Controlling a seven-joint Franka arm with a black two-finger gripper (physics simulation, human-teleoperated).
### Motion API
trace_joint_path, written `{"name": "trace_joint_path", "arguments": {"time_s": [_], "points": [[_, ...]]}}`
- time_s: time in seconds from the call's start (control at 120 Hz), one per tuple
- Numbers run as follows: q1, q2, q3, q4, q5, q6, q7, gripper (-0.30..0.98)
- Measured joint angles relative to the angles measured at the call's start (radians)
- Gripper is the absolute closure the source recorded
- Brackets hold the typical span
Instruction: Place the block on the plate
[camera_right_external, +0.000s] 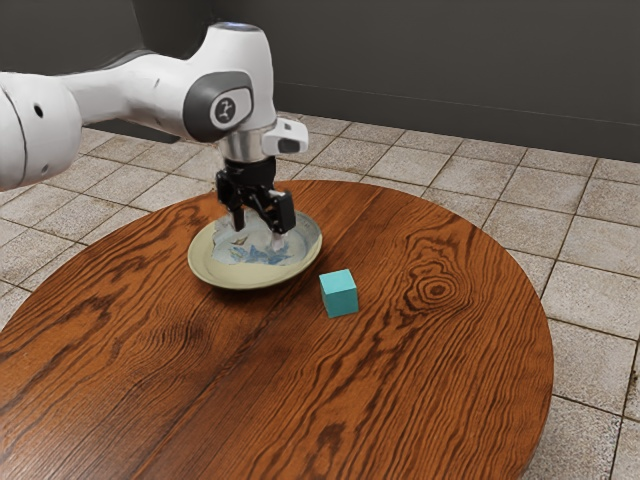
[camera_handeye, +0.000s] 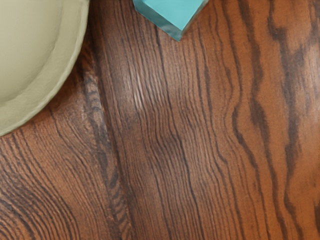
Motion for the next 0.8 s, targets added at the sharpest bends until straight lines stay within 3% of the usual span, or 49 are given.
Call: {"name": "trace_joint_path", "arguments": {"time_s": [0.167, 0.375, 0.608, 0.8], "points": [[-0.19, 0.171, 0.179, 0.128, -0.046, 0.036, -0.118, 0.0], [-0.268, 0.32, 0.267, 0.228, -0.172, 0.086, -0.323, 0.0], [-0.262, 0.468, 0.273, 0.327, -0.283, 0.146, -0.616, 0.0], [-0.203, 0.558, 0.254, 0.383, -0.319, 0.176, -0.794, 0.0]]}}
